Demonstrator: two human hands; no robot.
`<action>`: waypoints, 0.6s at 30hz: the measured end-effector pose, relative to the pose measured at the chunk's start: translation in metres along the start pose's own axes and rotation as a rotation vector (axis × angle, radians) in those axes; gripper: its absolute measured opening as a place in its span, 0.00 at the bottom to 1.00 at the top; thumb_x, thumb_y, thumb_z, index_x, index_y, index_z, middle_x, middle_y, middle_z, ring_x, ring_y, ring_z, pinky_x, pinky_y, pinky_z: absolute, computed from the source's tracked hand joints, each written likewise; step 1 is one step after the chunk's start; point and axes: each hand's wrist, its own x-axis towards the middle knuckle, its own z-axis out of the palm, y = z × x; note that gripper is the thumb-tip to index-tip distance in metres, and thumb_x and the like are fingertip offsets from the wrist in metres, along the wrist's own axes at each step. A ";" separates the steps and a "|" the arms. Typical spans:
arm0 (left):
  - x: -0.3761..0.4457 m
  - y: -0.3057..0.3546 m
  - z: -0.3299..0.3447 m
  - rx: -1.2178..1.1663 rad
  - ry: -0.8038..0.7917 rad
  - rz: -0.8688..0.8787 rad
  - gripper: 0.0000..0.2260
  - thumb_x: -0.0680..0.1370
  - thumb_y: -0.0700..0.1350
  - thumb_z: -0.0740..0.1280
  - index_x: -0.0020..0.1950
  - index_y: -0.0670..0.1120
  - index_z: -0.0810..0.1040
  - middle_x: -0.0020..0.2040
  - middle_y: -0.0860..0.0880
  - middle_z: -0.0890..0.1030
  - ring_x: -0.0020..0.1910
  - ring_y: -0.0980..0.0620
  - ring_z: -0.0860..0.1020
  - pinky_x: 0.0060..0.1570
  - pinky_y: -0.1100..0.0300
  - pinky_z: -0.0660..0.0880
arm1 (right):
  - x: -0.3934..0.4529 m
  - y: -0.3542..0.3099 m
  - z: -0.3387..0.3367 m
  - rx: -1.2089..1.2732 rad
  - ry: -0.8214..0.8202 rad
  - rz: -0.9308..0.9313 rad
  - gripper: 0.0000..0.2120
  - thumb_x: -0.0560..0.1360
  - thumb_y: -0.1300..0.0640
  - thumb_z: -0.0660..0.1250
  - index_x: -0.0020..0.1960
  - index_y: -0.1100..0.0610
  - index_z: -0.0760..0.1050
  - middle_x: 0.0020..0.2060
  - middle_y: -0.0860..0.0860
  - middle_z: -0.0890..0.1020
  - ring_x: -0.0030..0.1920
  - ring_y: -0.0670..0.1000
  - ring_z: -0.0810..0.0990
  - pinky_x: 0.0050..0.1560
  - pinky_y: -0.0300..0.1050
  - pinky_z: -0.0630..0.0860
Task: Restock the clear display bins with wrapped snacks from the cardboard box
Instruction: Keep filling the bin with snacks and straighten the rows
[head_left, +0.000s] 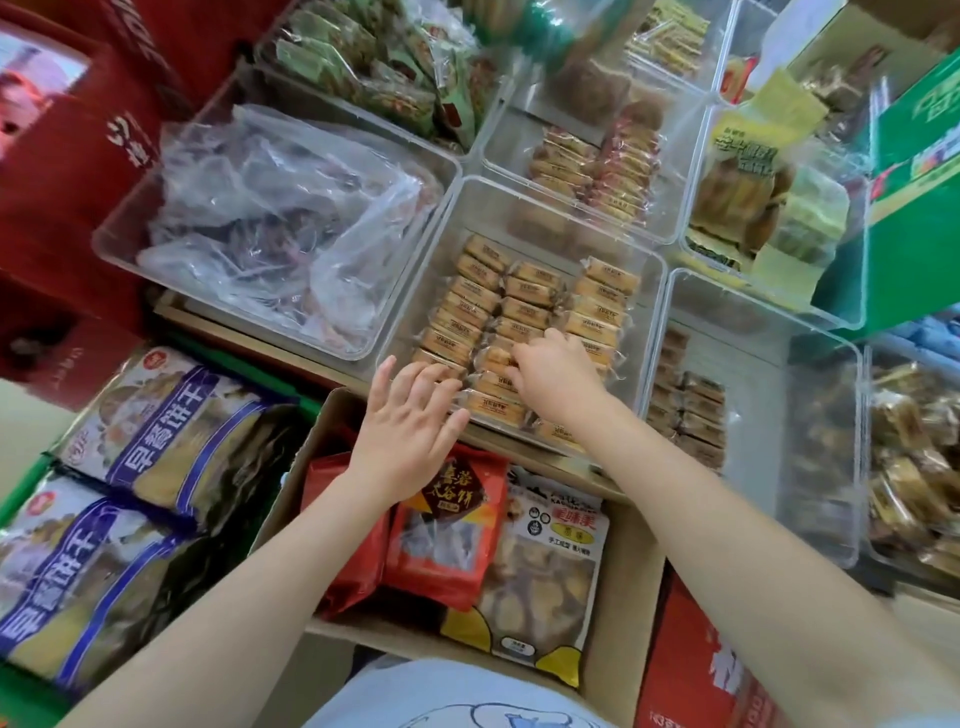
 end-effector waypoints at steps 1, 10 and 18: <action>0.000 0.001 0.000 0.003 0.008 -0.001 0.23 0.83 0.56 0.52 0.65 0.44 0.79 0.65 0.46 0.77 0.69 0.45 0.67 0.77 0.45 0.47 | 0.001 -0.003 0.001 -0.031 0.009 0.008 0.12 0.84 0.51 0.58 0.58 0.54 0.78 0.55 0.51 0.81 0.59 0.55 0.73 0.60 0.52 0.68; 0.001 0.008 -0.016 -0.038 -0.128 -0.079 0.29 0.82 0.60 0.46 0.71 0.46 0.74 0.72 0.46 0.73 0.75 0.46 0.64 0.78 0.49 0.40 | -0.025 -0.008 0.003 0.210 0.208 0.159 0.17 0.83 0.47 0.58 0.59 0.56 0.78 0.56 0.53 0.79 0.58 0.54 0.74 0.60 0.52 0.70; -0.034 0.147 -0.045 -0.497 -0.168 0.000 0.23 0.82 0.56 0.58 0.75 0.47 0.70 0.73 0.49 0.72 0.73 0.52 0.67 0.72 0.56 0.62 | -0.221 0.063 0.016 0.765 0.342 0.130 0.09 0.81 0.56 0.63 0.51 0.55 0.82 0.43 0.46 0.83 0.44 0.45 0.79 0.45 0.41 0.76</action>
